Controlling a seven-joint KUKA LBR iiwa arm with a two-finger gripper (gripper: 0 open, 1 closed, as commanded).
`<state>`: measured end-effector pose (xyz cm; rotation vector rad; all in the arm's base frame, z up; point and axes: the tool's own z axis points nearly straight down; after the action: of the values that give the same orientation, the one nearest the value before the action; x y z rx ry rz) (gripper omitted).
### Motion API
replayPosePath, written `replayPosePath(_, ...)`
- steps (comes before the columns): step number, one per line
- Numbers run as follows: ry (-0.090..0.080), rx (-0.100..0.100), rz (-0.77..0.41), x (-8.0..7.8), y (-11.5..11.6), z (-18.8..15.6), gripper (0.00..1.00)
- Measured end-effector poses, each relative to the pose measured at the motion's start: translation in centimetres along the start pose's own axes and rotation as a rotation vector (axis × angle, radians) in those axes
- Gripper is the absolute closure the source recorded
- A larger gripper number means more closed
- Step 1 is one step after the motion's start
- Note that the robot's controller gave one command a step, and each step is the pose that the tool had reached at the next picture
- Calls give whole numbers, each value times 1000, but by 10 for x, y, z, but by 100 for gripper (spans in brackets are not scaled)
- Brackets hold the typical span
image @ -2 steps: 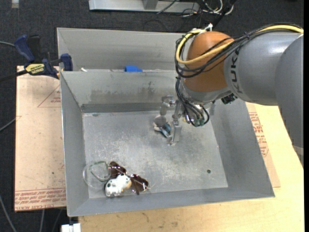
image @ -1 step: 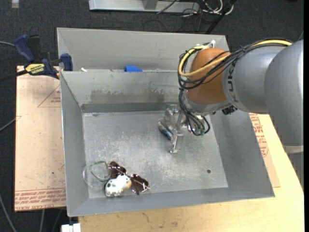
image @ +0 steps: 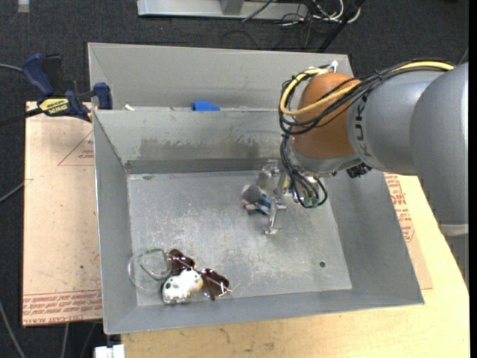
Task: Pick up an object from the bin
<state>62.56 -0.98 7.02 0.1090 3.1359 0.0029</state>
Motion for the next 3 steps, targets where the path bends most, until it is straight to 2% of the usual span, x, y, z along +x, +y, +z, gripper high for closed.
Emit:
replayPosePath(1,-4,-1,-39,2,10,0,0)
replayPosePath(2,-4,-2,-16,0,4,0,0)
replayPosePath(3,-5,-2,-37,2,10,-1,100)
